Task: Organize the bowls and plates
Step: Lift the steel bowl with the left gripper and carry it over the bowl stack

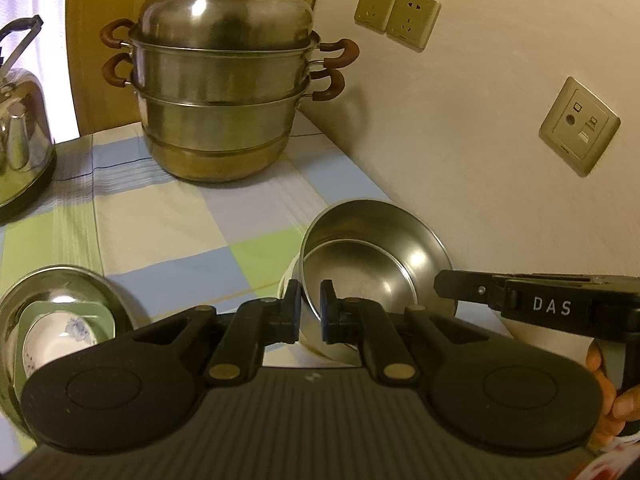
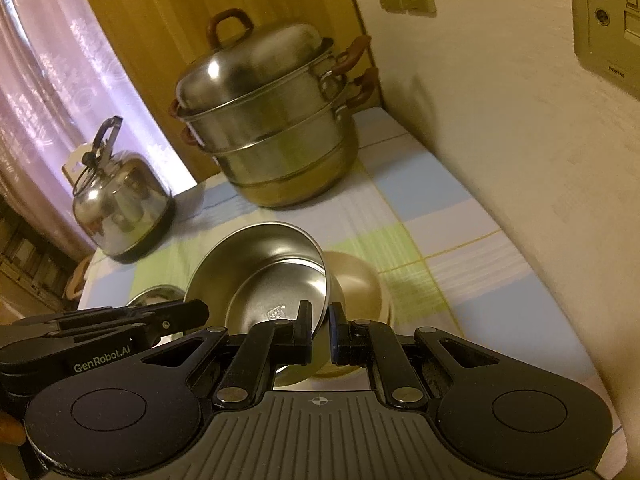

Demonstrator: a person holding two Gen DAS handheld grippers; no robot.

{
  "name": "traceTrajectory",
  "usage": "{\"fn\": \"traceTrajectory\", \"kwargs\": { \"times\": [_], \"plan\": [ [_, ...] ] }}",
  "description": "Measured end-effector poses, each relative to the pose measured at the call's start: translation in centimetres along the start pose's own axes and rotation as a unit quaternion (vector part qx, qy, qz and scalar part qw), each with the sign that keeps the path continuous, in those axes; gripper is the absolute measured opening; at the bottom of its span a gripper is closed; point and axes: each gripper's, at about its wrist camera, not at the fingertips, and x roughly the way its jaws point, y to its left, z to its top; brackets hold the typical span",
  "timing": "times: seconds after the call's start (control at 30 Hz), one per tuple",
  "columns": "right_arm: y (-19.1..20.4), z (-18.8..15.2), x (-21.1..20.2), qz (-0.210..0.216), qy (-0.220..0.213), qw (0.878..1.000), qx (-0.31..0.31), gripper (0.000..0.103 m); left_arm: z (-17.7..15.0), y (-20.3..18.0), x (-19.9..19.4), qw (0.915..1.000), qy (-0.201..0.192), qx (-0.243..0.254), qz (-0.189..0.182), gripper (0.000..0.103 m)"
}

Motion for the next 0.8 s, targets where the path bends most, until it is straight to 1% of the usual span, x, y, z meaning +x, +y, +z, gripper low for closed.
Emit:
{"fn": "traceTrajectory", "kwargs": {
  "times": [0.17,0.47,0.8],
  "plan": [
    [-0.8,0.5,0.6,-0.005,0.002,1.000,0.005,0.009,0.6,-0.3,1.1,1.0000,0.004,0.004,0.000,0.008],
    [-1.8,0.8,2.2,-0.012,0.004,1.000,0.011,0.008,0.6,-0.2,3.2,0.9998,0.018,0.000,0.003,0.008],
    [-2.7,0.8,4.0,-0.013,0.022,1.000,0.018,0.008,0.5,0.0,4.6,0.9994,0.033,-0.004,0.008,0.008]
  ]
}}
